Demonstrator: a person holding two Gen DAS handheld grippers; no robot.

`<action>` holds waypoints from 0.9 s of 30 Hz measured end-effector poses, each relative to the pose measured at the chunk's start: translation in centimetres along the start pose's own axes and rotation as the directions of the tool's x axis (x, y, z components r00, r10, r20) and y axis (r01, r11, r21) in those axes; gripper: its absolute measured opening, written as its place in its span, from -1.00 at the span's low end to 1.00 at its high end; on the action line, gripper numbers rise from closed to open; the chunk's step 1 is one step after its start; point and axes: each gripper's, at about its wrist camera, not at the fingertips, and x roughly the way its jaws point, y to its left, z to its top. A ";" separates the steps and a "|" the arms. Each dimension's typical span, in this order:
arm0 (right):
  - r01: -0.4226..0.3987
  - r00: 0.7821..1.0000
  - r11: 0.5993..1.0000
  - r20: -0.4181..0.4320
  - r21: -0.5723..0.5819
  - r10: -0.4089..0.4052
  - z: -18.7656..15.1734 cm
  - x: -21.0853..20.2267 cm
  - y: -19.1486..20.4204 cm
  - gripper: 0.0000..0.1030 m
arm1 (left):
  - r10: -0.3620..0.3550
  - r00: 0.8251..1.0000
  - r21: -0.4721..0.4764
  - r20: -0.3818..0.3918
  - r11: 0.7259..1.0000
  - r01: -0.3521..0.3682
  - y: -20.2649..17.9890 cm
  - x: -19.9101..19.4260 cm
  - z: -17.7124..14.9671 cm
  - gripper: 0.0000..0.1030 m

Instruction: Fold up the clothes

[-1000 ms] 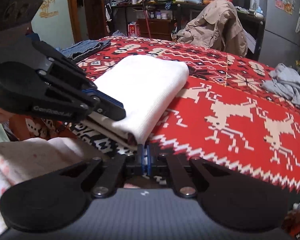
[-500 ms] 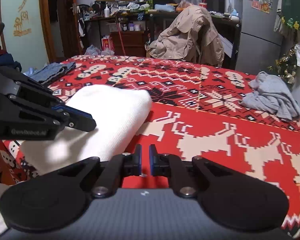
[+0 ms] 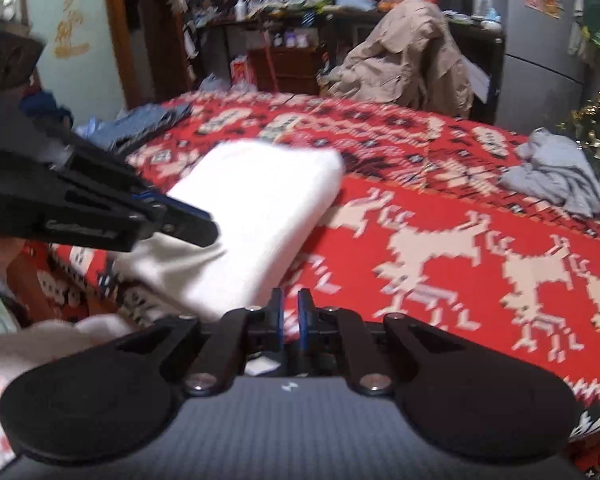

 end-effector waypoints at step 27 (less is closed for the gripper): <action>0.025 0.999 0.993 0.022 -0.117 -0.023 6.1 12.1 -2.6 -0.96 | 0.080 0.996 -0.098 -0.043 0.992 -0.084 4.2 8.8 6.2 -0.96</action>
